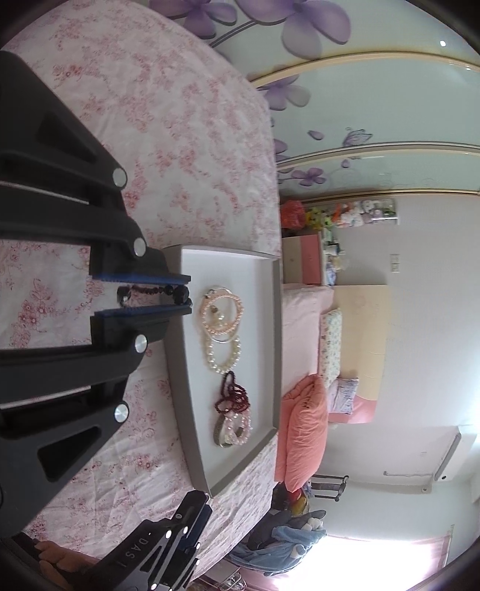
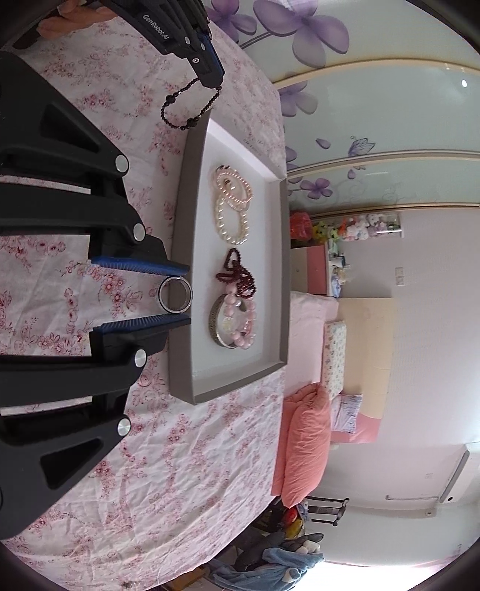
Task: Organize jewelry
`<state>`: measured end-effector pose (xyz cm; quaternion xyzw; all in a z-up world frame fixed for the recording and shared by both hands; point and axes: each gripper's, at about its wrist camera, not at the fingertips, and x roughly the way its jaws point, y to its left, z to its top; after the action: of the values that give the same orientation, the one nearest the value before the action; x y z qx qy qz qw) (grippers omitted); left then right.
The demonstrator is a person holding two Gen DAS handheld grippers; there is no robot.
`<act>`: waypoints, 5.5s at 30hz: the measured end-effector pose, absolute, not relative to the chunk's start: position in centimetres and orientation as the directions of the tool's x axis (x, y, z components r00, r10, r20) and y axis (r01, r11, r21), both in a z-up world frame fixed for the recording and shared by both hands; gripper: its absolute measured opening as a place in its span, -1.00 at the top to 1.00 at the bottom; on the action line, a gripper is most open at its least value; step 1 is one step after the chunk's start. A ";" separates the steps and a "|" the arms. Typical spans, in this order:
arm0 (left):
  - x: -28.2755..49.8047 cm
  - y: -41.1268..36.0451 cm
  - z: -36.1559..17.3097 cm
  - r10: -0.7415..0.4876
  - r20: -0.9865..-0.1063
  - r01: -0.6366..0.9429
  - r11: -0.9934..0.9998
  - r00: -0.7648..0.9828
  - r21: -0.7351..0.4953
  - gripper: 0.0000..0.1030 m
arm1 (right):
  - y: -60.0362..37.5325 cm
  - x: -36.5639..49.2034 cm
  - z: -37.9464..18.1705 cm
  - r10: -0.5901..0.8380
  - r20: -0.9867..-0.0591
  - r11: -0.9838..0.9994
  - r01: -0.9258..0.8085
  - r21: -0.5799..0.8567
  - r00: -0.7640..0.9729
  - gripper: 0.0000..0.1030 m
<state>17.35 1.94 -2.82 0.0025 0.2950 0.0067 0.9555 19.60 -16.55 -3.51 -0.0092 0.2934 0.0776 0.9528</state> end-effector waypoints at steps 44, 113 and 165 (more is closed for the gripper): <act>19.0 -0.9 2.5 0.003 -0.396 0.019 0.999 0.918 0.051 0.78 | -16.4 19.9 3.0 0.148 -0.290 0.989 -0.143 0.038 0.945 0.56; 10.9 5.0 2.7 0.056 -0.391 -0.084 0.995 0.918 -0.054 -0.90 | -17.9 13.5 2.2 0.158 -0.355 0.986 -0.125 0.113 0.921 -0.63; 4.9 3.5 0.0 0.069 -0.357 -0.070 0.997 0.932 0.009 -0.92 | -18.9 7.9 -0.9 0.126 -0.327 0.990 -0.100 0.095 0.936 -0.97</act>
<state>4.90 3.46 -0.05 -0.0020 0.1816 0.0354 0.9827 7.92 -18.95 -0.86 0.0382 0.1688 0.0574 0.9832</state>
